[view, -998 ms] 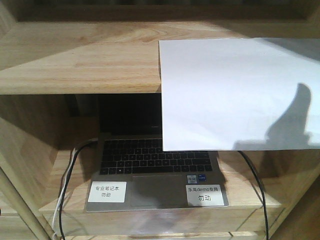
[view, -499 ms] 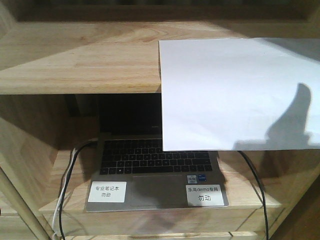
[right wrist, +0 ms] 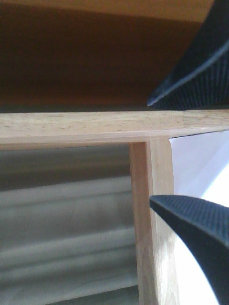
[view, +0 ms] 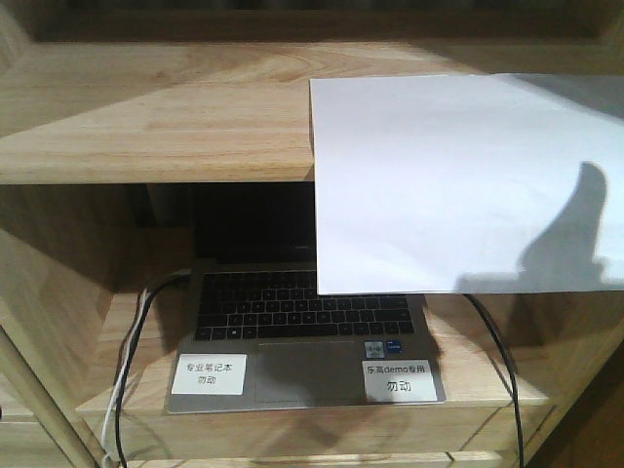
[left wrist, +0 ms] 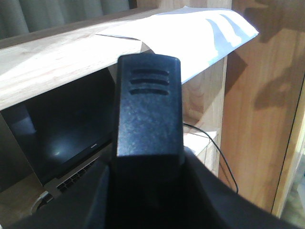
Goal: Grab stapler and paper to desk for stapling
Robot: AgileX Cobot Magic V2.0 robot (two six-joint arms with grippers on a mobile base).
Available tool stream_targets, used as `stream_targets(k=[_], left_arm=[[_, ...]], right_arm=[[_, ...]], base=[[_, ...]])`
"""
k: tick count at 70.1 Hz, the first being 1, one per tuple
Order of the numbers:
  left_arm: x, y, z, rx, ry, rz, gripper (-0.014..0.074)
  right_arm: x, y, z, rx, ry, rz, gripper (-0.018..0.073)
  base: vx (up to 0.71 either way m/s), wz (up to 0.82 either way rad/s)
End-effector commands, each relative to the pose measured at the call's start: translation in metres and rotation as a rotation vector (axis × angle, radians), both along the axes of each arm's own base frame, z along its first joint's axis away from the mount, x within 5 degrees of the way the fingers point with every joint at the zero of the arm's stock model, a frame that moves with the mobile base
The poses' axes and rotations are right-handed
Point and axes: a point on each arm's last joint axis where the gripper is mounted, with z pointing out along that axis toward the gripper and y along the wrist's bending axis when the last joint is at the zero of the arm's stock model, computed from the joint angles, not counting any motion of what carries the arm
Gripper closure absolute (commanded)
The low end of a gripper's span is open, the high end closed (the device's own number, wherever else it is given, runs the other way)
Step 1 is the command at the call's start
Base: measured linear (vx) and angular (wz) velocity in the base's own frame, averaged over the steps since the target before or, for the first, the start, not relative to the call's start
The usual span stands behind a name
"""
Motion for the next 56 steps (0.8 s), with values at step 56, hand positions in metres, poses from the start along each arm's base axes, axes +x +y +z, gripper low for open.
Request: stream_targets(k=[56], left_arm=[[0.0013, -0.0001, 0.0169, -0.099, -0.077, 0.007, 0.0603]], right_arm=[[-0.0033, -0.0005, 0.0233, 0.567, -0.21, 0.087, -0.0143]], base=[[0.0, 0.0]])
